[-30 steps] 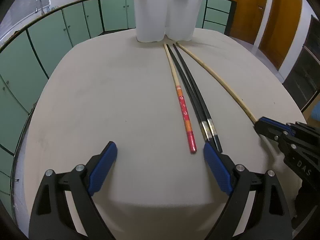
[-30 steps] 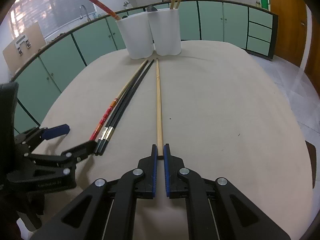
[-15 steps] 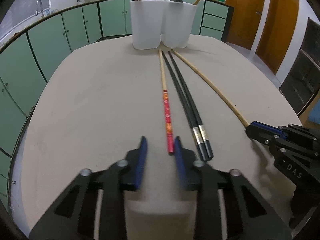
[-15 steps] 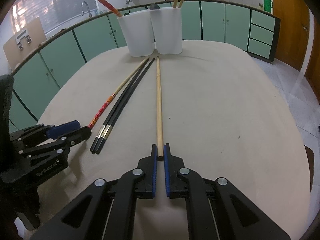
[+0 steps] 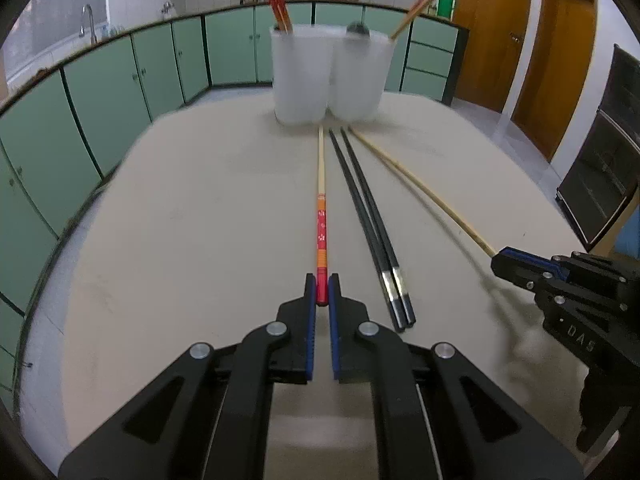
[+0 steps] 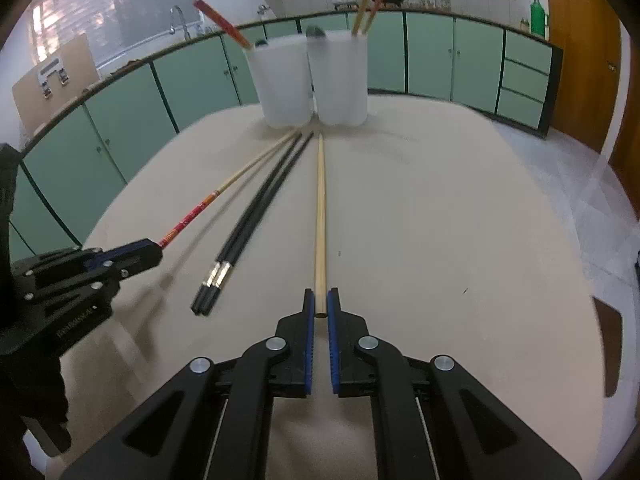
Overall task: Organize utensils
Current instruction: 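Lift both chopsticks and lower them upright into the white holder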
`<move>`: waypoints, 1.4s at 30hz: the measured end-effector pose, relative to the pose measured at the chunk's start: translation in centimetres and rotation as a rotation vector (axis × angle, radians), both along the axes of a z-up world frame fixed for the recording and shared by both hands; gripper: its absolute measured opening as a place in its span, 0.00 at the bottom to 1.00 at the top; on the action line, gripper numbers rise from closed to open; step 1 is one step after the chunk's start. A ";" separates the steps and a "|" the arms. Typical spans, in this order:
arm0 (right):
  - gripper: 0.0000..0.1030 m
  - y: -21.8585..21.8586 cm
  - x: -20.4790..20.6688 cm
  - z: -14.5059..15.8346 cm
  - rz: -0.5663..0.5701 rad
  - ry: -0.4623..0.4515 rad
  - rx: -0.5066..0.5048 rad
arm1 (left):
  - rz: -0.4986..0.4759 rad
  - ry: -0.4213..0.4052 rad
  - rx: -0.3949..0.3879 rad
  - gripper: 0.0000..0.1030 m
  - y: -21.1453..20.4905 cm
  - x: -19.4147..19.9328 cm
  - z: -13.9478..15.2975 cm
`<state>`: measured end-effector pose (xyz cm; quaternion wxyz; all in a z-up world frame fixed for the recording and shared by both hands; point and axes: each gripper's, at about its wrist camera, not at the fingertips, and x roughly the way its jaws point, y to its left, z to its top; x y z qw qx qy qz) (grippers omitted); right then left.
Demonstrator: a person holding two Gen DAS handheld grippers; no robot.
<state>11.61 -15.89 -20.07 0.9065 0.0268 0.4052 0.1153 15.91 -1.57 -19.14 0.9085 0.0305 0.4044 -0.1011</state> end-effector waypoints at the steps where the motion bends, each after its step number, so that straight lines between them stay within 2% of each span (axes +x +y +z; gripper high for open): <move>1: 0.06 -0.1 -0.1 0.4 0.003 -0.010 -0.003 | -0.002 -0.010 0.002 0.05 0.1 -0.1 0.4; 11: 0.06 -1.0 -0.7 7.9 0.039 -0.158 -0.028 | -0.013 -0.186 -0.008 0.05 1.4 -1.0 8.5; 19: 0.06 -1.8 0.9 14.0 0.085 -0.242 -0.031 | -0.048 -0.297 -0.031 0.05 1.2 -0.1 14.1; 31: 0.06 -1.8 3.9 20.3 0.175 -0.274 -0.026 | -0.129 -0.350 -0.072 0.05 0.2 2.0 18.1; 37: 0.06 -1.5 5.7 24.3 0.188 -0.355 -0.030 | -0.153 -0.434 -0.071 0.05 -0.3 2.6 21.3; 42: 0.06 -1.3 8.3 28.0 0.158 -0.437 -0.021 | -0.148 -0.535 -0.067 0.05 -1.1 4.5 24.9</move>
